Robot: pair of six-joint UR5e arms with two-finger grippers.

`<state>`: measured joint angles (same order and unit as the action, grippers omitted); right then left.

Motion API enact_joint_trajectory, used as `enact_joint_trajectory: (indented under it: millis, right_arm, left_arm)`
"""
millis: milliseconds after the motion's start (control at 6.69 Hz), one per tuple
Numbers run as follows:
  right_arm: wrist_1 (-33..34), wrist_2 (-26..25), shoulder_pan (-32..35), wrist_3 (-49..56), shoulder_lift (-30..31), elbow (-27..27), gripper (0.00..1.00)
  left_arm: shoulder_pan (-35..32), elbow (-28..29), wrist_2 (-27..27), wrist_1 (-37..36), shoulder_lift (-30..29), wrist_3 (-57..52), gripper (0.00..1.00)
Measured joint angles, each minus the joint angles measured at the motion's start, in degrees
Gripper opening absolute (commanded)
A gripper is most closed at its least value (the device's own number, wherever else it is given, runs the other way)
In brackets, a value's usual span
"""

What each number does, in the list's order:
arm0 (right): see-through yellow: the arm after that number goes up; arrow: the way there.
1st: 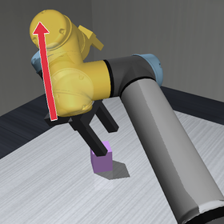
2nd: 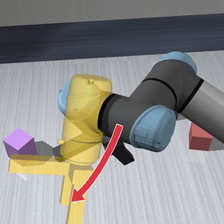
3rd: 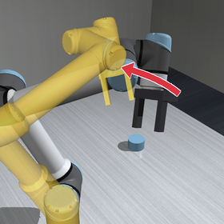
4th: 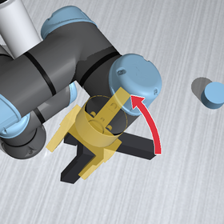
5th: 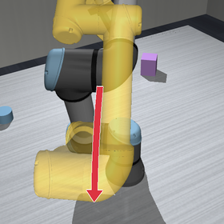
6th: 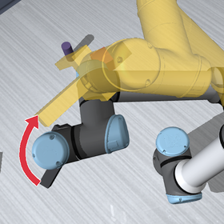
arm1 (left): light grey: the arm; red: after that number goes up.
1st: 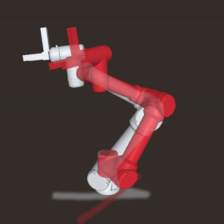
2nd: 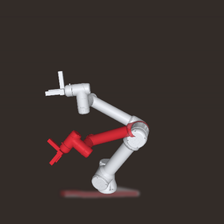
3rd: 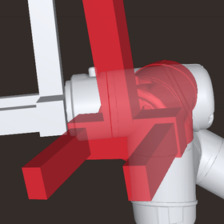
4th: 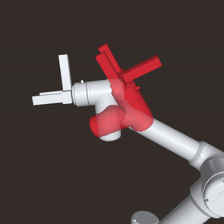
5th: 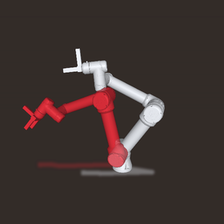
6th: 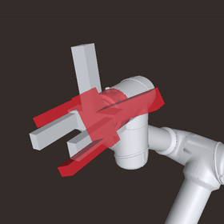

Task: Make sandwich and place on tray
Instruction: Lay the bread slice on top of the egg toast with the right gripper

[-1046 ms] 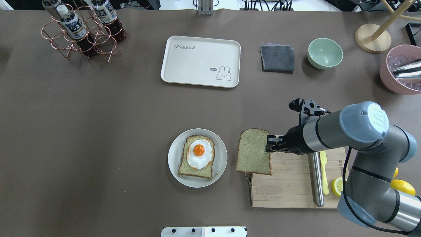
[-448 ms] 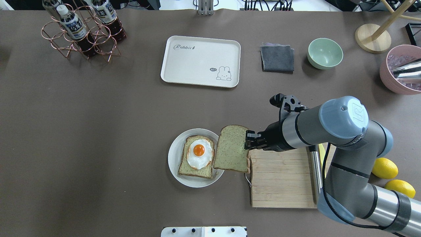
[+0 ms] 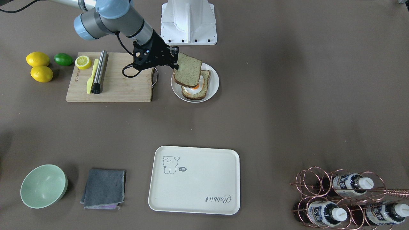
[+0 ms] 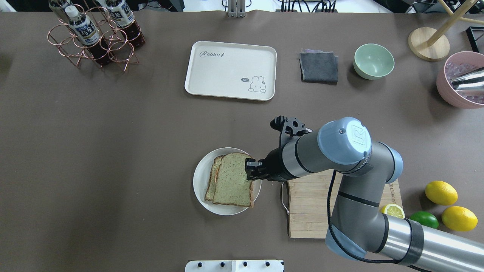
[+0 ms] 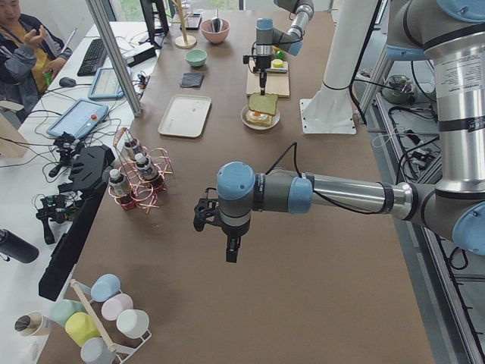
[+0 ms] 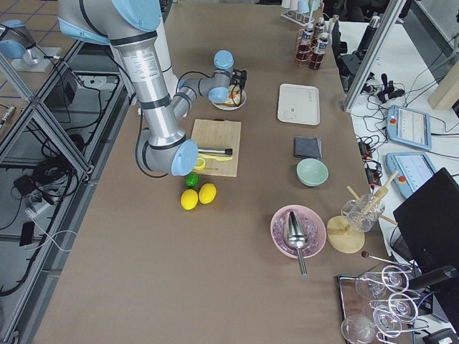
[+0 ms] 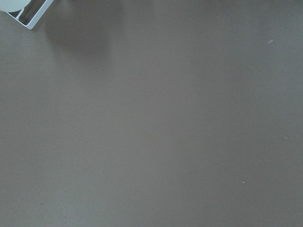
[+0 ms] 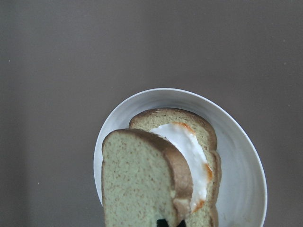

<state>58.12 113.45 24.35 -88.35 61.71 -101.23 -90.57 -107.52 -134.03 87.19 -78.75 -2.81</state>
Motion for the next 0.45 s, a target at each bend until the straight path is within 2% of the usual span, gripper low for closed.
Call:
enact_joint_trajectory:
  millis: [448]
  right_arm:
    - [0.0, -0.3, 0.0, 0.0, -1.1, 2.2, 0.0]
  left_arm:
    - [0.0, -0.1, 0.0, 0.1, 0.0, 0.0, 0.97]
